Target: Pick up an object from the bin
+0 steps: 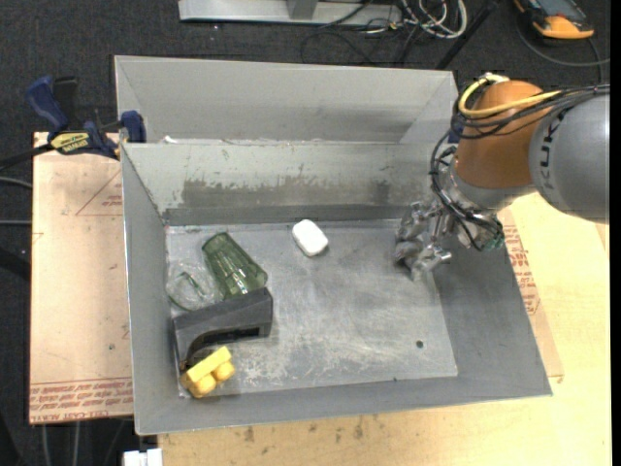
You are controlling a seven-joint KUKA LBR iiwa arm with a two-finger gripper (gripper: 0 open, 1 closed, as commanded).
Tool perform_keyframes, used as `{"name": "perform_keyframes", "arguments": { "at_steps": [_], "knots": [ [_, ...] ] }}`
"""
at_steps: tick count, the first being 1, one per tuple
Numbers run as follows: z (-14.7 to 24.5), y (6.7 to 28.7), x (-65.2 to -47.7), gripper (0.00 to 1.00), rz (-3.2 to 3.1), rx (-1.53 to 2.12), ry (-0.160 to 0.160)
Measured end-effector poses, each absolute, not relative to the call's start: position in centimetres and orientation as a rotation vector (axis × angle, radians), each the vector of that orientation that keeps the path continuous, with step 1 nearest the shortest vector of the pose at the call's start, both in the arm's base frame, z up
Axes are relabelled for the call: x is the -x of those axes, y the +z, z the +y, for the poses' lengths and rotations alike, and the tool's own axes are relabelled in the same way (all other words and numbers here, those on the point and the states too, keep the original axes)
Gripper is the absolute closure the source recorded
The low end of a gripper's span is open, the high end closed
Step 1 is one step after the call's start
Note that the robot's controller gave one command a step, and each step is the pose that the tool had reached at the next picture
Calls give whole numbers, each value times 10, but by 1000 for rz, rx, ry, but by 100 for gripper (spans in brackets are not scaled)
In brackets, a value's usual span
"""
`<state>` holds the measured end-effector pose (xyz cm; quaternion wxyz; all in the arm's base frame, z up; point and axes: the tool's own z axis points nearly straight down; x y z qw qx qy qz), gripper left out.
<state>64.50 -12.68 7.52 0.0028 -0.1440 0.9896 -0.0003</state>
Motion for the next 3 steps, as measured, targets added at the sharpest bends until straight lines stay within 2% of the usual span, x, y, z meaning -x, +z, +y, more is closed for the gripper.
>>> {"name": "perform_keyframes", "arguments": {
  "at_steps": [1,2,3],
  "knots": [
    [-141,78,-597,100,3081,452,-6],
    [-132,77,-570,100,3055,654,-19],
    [-155,238,-555,100,3057,686,-6]
  ]
}}
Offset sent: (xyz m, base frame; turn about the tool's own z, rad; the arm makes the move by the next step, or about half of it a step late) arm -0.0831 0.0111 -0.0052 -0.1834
